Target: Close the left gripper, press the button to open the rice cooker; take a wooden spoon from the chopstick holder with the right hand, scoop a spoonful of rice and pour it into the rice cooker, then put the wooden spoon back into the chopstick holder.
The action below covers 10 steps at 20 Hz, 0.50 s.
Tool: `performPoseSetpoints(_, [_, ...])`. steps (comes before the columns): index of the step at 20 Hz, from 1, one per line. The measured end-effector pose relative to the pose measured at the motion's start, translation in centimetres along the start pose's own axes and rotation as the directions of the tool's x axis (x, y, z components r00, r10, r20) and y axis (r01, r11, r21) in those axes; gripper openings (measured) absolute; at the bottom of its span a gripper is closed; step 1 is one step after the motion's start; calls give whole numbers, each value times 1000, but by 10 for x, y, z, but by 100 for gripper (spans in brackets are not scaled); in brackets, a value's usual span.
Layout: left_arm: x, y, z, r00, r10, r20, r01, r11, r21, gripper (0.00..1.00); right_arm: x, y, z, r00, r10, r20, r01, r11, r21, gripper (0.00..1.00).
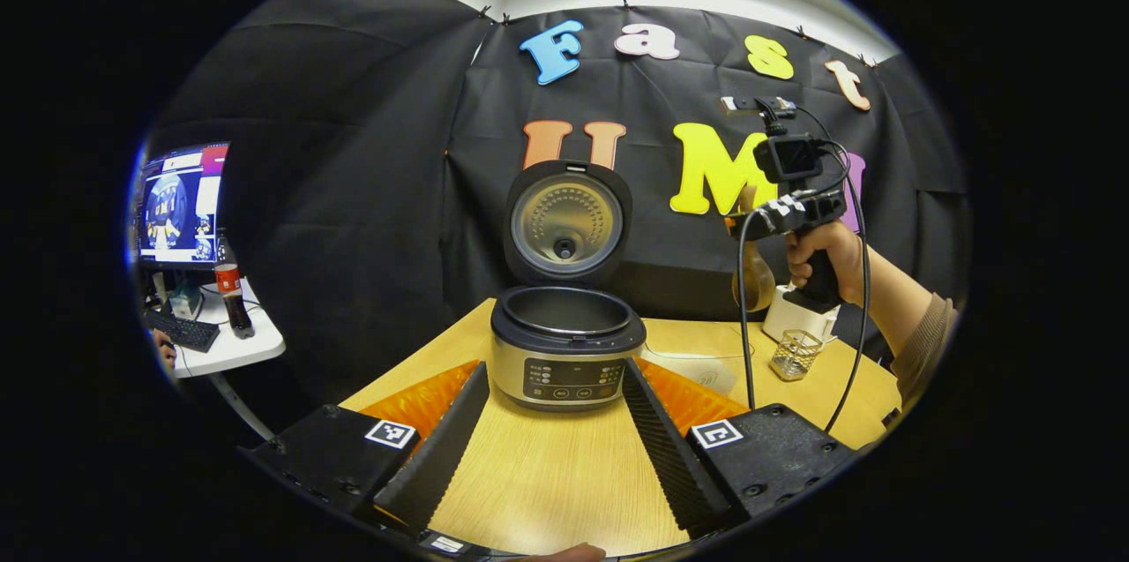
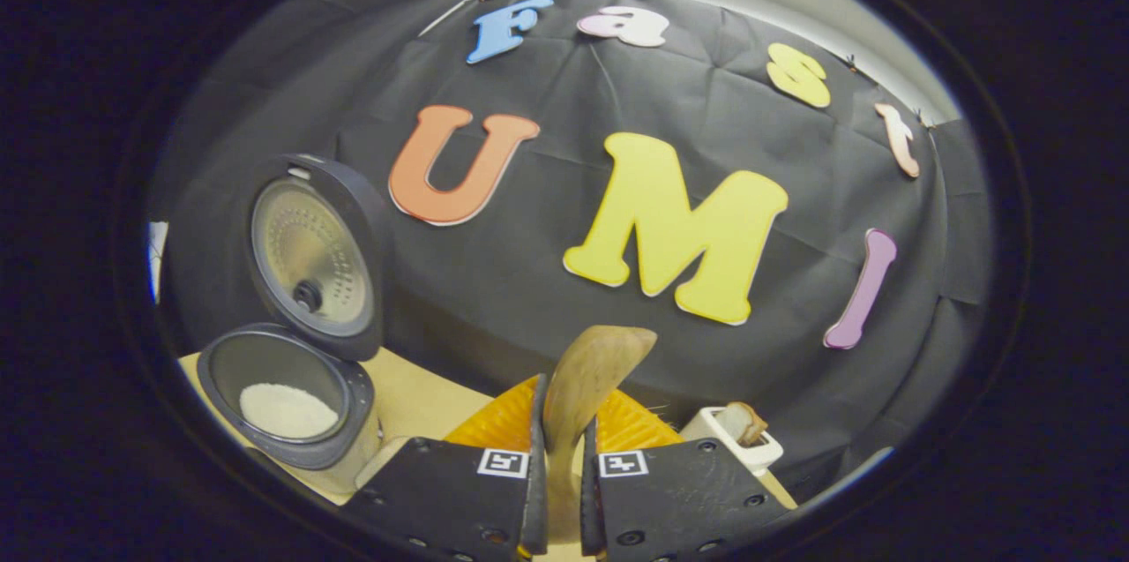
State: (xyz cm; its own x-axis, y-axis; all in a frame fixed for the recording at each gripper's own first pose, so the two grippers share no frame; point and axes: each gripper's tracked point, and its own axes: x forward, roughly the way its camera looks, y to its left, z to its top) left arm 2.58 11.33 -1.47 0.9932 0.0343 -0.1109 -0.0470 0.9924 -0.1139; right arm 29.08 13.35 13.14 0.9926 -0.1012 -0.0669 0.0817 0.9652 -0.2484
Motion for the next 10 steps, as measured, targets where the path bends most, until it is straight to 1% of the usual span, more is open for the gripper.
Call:
performPoseSetpoints(2, [0, -9, 1, 1000, -12, 7, 12, 1000, 5, 97, 6, -28, -18, 999, -26, -21, 26, 1000, -13, 14])
performPoseSetpoints(4, [2, -13, 0, 1000, -10, 14, 9, 1000, 13, 97, 12, -58, -34, 998, -60, -34, 59, 998, -16, 14])
performPoseSetpoints(7, [6, -17, -1, 1000, -12, 20, 12, 1000, 5, 97, 22, -109, -62, 991, -127, -44, 126, 992, -18, 15])
performPoseSetpoints(8, [7, -18, -2, 1000, -15, 15, 15, 1000, 0, 88, 26, -122, -70, 988, -149, -47, 148, 989, -20, 16])
performPoseSetpoints(9, [9, -18, -5, 1000, -14, 8, 14, 1000, -4, 97, 30, -140, -82, 982, -184, -51, 183, 983, -25, 16])
performPoseSetpoints(10, [10, -16, -7, 1000, -8, 3, 8, 1000, -10, 98, 33, -152, -90, 977, -208, -48, 207, 978, -22, 16])
